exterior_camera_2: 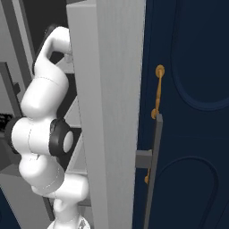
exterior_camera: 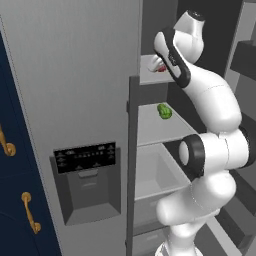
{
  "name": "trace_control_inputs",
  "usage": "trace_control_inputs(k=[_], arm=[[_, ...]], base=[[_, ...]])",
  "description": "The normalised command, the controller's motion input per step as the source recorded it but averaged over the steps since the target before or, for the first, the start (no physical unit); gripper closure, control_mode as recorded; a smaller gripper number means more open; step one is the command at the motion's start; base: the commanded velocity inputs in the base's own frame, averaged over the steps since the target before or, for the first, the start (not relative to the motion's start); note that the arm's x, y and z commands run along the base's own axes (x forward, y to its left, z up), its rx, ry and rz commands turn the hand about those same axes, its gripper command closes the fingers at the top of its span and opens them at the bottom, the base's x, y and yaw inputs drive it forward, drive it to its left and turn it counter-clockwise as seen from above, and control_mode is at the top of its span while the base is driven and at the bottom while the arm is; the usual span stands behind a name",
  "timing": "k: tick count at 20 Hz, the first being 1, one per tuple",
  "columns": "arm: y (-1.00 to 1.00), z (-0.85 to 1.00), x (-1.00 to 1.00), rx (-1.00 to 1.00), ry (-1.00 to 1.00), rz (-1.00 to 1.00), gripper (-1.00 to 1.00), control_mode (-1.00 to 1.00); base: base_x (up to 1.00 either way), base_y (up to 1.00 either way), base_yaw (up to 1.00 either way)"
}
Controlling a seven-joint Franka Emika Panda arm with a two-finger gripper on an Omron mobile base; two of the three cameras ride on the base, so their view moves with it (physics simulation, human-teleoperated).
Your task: Take the strawberry from the fridge and place it on top of the pancake, located on the dining counter.
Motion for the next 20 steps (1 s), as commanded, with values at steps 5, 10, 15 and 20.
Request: trace_control_inputs(k=[5, 10, 15, 20], arm=[[0.0, -0.01, -0.57, 0.02, -0.03, -0.31, 1.0, -1.0], [-0.04, 0.0, -0.99, 0.04, -0.07, -0.13, 1.0, -1.0], [-0.26, -0.01, -1.0, 0.11, -0.01, -0.15, 1.0, -1.0], [-0.08, 0.0, -1.0, 0.08, 0.0, -0.15, 1.0, -1.0]], base=[[0.0, 0.0, 0.0], [0.0, 0.0, 0.0], [0.0, 0.0, 0.0], [0.0, 0.0, 0.0]])
